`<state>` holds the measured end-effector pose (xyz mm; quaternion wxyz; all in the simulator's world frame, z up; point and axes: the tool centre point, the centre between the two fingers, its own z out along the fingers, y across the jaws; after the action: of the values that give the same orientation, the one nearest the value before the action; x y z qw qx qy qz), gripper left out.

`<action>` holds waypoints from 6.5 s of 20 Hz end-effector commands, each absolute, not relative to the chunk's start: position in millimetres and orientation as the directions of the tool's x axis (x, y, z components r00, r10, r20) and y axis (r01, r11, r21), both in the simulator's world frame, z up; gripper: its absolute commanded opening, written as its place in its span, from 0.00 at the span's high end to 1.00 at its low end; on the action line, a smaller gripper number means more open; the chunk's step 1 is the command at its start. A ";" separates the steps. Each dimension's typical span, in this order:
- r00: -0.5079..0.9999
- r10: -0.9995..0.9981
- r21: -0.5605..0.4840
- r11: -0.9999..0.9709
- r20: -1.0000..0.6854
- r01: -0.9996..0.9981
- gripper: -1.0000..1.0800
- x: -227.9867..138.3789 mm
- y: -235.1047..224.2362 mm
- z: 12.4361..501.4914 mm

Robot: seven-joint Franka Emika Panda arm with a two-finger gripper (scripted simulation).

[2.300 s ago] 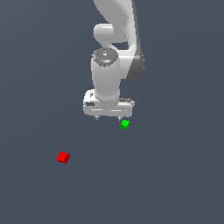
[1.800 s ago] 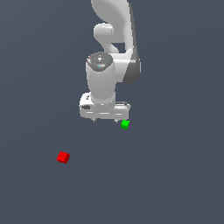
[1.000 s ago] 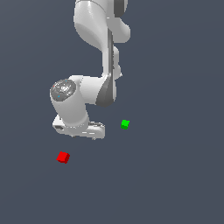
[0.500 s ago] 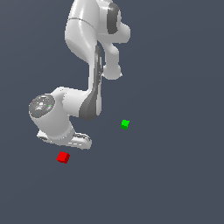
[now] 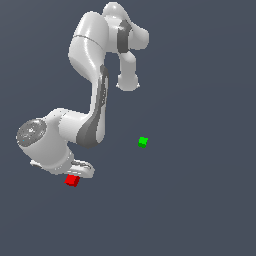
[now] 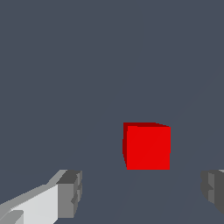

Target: Stack the red cube on top of the green cube.

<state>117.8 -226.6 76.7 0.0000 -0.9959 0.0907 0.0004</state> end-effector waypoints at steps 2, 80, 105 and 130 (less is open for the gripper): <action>0.983 -0.185 0.000 -0.983 0.000 -0.185 0.04 122.5 -234.2 73.5; 0.982 -0.190 0.000 -0.982 0.001 -0.190 1.00 123.8 -236.9 118.0; 0.982 -0.189 0.000 -0.982 0.001 -0.189 1.00 60.1 -137.3 100.0; 0.982 -0.189 0.000 -0.982 0.000 -0.189 1.00 -55.1 55.3 64.8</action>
<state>-49.7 46.1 66.2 0.0000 -0.9955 0.0943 0.0005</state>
